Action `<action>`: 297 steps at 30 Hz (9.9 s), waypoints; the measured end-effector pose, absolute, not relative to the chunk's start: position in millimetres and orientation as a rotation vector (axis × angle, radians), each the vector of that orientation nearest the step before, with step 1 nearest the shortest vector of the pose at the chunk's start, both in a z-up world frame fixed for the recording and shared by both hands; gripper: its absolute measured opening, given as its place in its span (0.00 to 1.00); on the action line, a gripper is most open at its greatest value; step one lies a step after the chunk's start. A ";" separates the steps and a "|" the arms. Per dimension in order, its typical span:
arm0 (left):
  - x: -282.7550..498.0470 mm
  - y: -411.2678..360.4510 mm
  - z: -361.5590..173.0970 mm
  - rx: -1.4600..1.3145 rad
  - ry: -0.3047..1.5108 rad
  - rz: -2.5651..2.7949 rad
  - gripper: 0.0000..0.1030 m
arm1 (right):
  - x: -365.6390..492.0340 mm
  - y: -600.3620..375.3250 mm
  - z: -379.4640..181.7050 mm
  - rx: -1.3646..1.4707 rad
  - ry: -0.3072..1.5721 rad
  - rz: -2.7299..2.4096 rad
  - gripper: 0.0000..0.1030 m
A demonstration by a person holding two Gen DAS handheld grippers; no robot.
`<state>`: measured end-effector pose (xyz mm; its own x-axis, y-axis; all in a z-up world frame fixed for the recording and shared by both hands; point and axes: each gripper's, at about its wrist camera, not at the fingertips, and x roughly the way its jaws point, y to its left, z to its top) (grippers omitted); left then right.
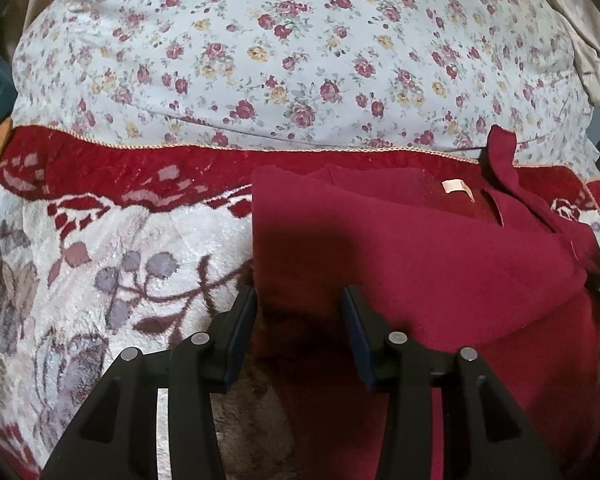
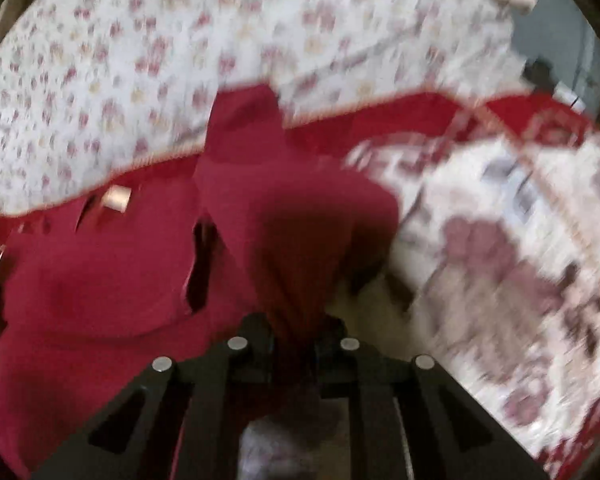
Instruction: Fold small clothes
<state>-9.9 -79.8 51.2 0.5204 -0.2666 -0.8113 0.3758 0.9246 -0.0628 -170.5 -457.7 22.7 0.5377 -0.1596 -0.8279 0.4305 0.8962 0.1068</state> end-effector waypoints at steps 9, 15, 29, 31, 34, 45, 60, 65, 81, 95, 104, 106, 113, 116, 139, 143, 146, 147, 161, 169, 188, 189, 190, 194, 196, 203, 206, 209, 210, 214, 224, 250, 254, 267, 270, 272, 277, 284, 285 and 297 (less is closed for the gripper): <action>-9.6 -79.0 51.2 0.111 0.947 -0.374 0.21 | -212.6 -439.3 79.1 0.319 0.801 -0.340 0.45; -7.9 -81.7 48.7 0.121 0.952 -0.368 0.21 | -176.5 -388.4 85.9 0.257 0.810 -0.134 0.51; -6.4 -87.2 45.1 0.147 0.956 -0.360 0.21 | -106.5 -376.5 18.1 0.218 0.922 -0.192 0.54; -7.5 -87.5 45.4 0.154 0.951 -0.358 0.21 | -108.3 -373.2 15.7 0.200 0.904 -0.199 0.55; -8.8 -86.8 46.1 0.156 0.947 -0.359 0.21 | -111.4 -372.1 13.7 0.198 0.878 -0.202 0.55; -18.2 -85.4 58.4 0.185 0.873 -0.328 0.21 | -109.9 -366.6 9.7 0.176 0.867 -0.179 0.68; -16.1 -87.7 58.3 0.106 0.926 -0.398 0.21 | -104.6 -370.1 38.0 0.190 0.834 -0.131 0.71; -10.7 -87.4 59.1 0.083 0.929 -0.397 0.21 | -57.6 -386.5 58.9 0.088 0.858 -0.225 0.72; 12.1 -74.3 55.5 0.021 0.962 -0.374 0.21 | 80.3 -489.6 -6.6 0.249 1.116 -0.485 0.22; 9.4 -48.5 87.3 -0.047 0.872 -0.349 0.21 | -71.6 -478.3 183.2 0.459 0.738 0.188 0.15; 14.2 -12.2 94.6 -0.147 0.854 -0.305 0.21 | -65.5 -346.9 180.7 0.346 0.819 0.417 0.15; 15.3 -9.7 93.1 -0.151 0.859 -0.299 0.21 | -51.6 -322.4 154.6 0.340 0.871 0.436 0.15; 17.6 -16.7 90.4 -0.139 0.869 -0.323 0.21 | -34.0 -225.1 51.8 0.243 1.043 0.469 0.31; 13.2 -25.9 90.4 -0.110 0.866 -0.347 0.21 | -43.1 -218.9 33.0 0.197 1.131 0.478 0.40; 7.5 -70.1 71.9 0.015 0.906 -0.398 0.21 | -97.4 -453.2 30.8 0.392 0.962 -0.133 0.14; 8.4 -78.9 66.2 0.041 0.924 -0.408 0.21 | -102.6 -470.3 38.1 0.373 0.929 -0.239 0.13; 5.5 -85.5 60.6 0.091 0.930 -0.393 0.21 | -101.7 -469.0 26.1 0.375 0.971 -0.238 0.19; 4.4 -86.6 59.3 0.109 0.929 -0.384 0.21 | -106.0 -467.9 29.3 0.367 0.956 -0.249 0.25; 6.5 -85.7 41.0 0.136 0.970 -0.331 0.27 | -163.7 -444.4 30.3 0.297 1.050 -0.216 0.39; 6.0 -87.0 39.8 0.140 0.965 -0.324 0.28 | -118.1 -401.5 65.8 0.336 0.901 -0.063 0.45; 9.6 -85.6 37.8 0.129 0.970 -0.319 0.31 | -87.7 -365.8 41.1 0.168 0.941 -0.140 0.51; 8.9 -85.4 38.0 0.129 0.967 -0.318 0.31 | -103.4 -373.4 45.1 0.160 0.933 -0.171 0.55; 8.5 -85.3 38.2 0.129 0.965 -0.317 0.31 | -114.5 -380.5 47.0 0.159 0.930 -0.201 0.56; 5.5 -82.4 39.7 0.118 0.956 -0.320 0.31 | -155.3 -418.6 38.5 0.237 0.969 -0.305 0.58; 2.2 -77.4 41.4 0.091 0.958 -0.326 0.31 | -168.1 -435.7 33.8 0.336 1.003 -0.288 0.58; -30.9 -53.0 54.6 0.022 0.950 -0.336 0.31 | -194.1 -451.3 30.5 0.528 0.928 -0.165 0.46; -53.8 -44.1 62.0 0.044 0.937 -0.334 0.31 | -197.0 -453.2 31.0 0.499 0.917 -0.192 0.20; -77.1 -35.5 63.9 0.085 0.918 -0.318 0.31 | -204.7 -449.3 34.7 0.510 0.911 -0.203 0.20; -83.9 -33.1 63.6 0.091 0.920 -0.313 0.31 | -208.0 -446.5 37.0 0.504 0.919 -0.206 0.22; -106.8 -24.7 61.9 0.099 0.934 -0.302 0.31 | -232.9 -438.2 56.8 0.515 0.909 -0.176 0.37; -168.5 -17.7 63.3 0.128 0.945 -0.342 0.31 | -310.8 -386.4 55.7 0.476 1.050 0.046 0.65; -242.3 18.8 41.3 0.046 1.096 -0.429 0.31 | -344.0 -355.7 36.7 0.342 1.079 0.103 0.42; -256.4 17.6 23.5 0.078 1.201 -0.493 0.31 | -358.4 -361.7 23.4 0.463 1.182 0.158 0.66; -253.4 9.8 -6.7 0.103 1.299 -0.442 0.31 | -358.2 -317.0 -24.2 0.425 1.354 0.198 0.74; -250.0 5.4 -14.1 0.094 1.330 -0.447 0.31 | -355.7 -314.2 -30.6 0.421 1.366 0.180 0.74; -249.5 2.0 -17.1 0.087 1.344 -0.457 0.31 | -352.3 -312.1 -35.7 0.450 1.370 0.167 0.74; -248.6 4.4 -10.1 0.022 1.323 -0.514 0.00 | -351.1 -311.2 -33.6 0.446 1.355 0.158 0.31; -258.7 17.4 33.6 -0.079 1.230 -0.630 0.00 | -366.9 -309.3 18.1 0.417 1.181 0.308 0.09; -259.2 18.5 46.1 -0.074 1.203 -0.644 0.00 | -368.7 -313.3 31.5 0.424 1.144 0.330 0.08; -184.9 8.1 122.6 -0.131 0.951 -0.670 0.00 | -321.1 -367.9 113.1 0.497 0.827 0.308 0.08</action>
